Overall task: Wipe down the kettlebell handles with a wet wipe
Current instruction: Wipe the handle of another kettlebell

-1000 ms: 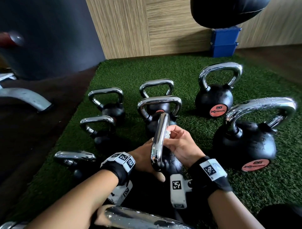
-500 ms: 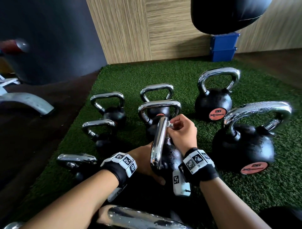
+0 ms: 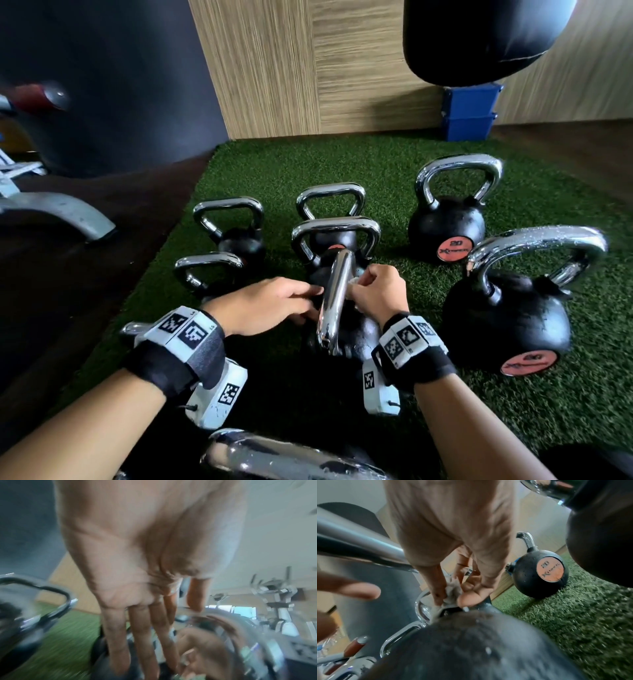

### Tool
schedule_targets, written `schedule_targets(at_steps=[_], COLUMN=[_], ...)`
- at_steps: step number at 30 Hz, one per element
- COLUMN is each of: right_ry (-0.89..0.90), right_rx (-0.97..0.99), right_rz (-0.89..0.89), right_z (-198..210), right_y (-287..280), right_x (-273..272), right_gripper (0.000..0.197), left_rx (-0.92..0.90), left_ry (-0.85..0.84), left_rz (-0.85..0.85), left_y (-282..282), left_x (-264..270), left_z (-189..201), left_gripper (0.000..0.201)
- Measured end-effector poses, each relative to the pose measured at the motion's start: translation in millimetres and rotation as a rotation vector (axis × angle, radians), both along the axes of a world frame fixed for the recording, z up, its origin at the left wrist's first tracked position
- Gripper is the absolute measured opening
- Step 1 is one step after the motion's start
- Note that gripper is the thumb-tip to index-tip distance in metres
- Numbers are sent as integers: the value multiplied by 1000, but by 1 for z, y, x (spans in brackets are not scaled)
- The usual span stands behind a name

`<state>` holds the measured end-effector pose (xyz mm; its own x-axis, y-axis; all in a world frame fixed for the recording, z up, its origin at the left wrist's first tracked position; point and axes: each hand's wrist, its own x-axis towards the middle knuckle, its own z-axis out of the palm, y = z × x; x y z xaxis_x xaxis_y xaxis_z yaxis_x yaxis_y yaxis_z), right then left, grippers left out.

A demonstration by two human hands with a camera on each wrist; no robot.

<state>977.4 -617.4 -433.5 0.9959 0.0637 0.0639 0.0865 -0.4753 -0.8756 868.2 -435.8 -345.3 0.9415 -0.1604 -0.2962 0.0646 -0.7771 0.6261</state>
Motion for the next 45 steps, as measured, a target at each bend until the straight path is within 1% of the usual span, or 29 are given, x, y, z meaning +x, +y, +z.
schedule_targets(at_steps=[1, 2, 3, 4, 5, 6, 8, 9, 10, 12, 15, 17, 19, 21, 23, 26, 28, 30, 31, 34, 36, 38, 40, 42, 45], right_ry=[-28, -55, -89, -133, -182, -232, -313, -335, -342, -333, -325, -273, -217, -182, -159, -150, -127, -98, -95, -133, -135, -131, -141, -130, -105], right_rx=[-44, -85, -112, -117, -111, -113, -202, -275, -337, -387, -397, -440, -526, -597, -636, -685, -706, -731, -726, -627, -554, -555, -605, -593, -549], right_rz=[19, 37, 46, 54, 71, 120, 292, 357, 385, 373, 316, 280, 252, 218, 169, 102, 94, 112, 112, 71, 74, 115, 144, 185, 255], right_z=[2, 5, 8, 13, 20, 27, 41, 47, 51, 59, 68, 73, 76, 78, 77, 75, 78, 85, 90, 112, 127, 140, 151, 164, 185], right_y=[0, -2, -3, -5, -8, -11, -13, -12, -12, -12, -18, -25, -35, -44, -52, -55, -51, -50, -51, -57, -59, -56, -51, -44, -41], right_x=[-1, -2, -1, 0, 0, 1, 4, 5, 6, 5, -3, -9, -15, -25, -39, -56, -61, -63, -67, -91, -117, -147, -178, -208, -240], right_gripper=[20, 18, 13, 8, 14, 25, 48, 53, 55, 54, 47, 37, 24, 15, 14, 16, 17, 18, 20, 30, 31, 24, 19, 17, 22], left_rx=[43, 114, 230, 347, 446, 520, 564, 565, 571, 599, 656, 683, 674, 670, 682, 690, 689, 623, 554, 272, 106, -39, -163, -258, -403], left_ry=[-38, -63, -83, -119, -144, -172, -219, -223, -214, -175, -118, -95, -92, -129, -195, -263, -280, -284, -291, -348, -351, -292, -223, -150, 10], left_rz=[-4, -13, -13, -9, -1, 11, 32, 49, 62, 45, -39, -120, -213, -300, -352, -381, -362, -309, -264, -102, -8, 57, 75, 92, 119], left_y=[-9, -18, -26, -35, -43, -50, -59, -59, -60, -60, -54, -45, -34, -23, -16, -14, -13, -9, -4, 17, 34, 49, 61, 66, 54], left_x=[-3, -6, -8, -11, -10, -10, -6, -2, 0, 4, 10, 15, 18, 20, 22, 24, 22, 14, 7, -25, -51, -80, -107, -127, -155], left_z=[9, 15, 19, 22, 21, 20, 19, 18, 19, 25, 33, 39, 44, 47, 46, 42, 39, 36, 35, 31, 20, 3, -17, -37, -65], left_gripper=[45, 65, 77, 79, 76, 69, 50, 43, 41, 41, 45, 46, 50, 63, 72, 65, 60, 64, 68, 67, 69, 72, 74, 74, 74])
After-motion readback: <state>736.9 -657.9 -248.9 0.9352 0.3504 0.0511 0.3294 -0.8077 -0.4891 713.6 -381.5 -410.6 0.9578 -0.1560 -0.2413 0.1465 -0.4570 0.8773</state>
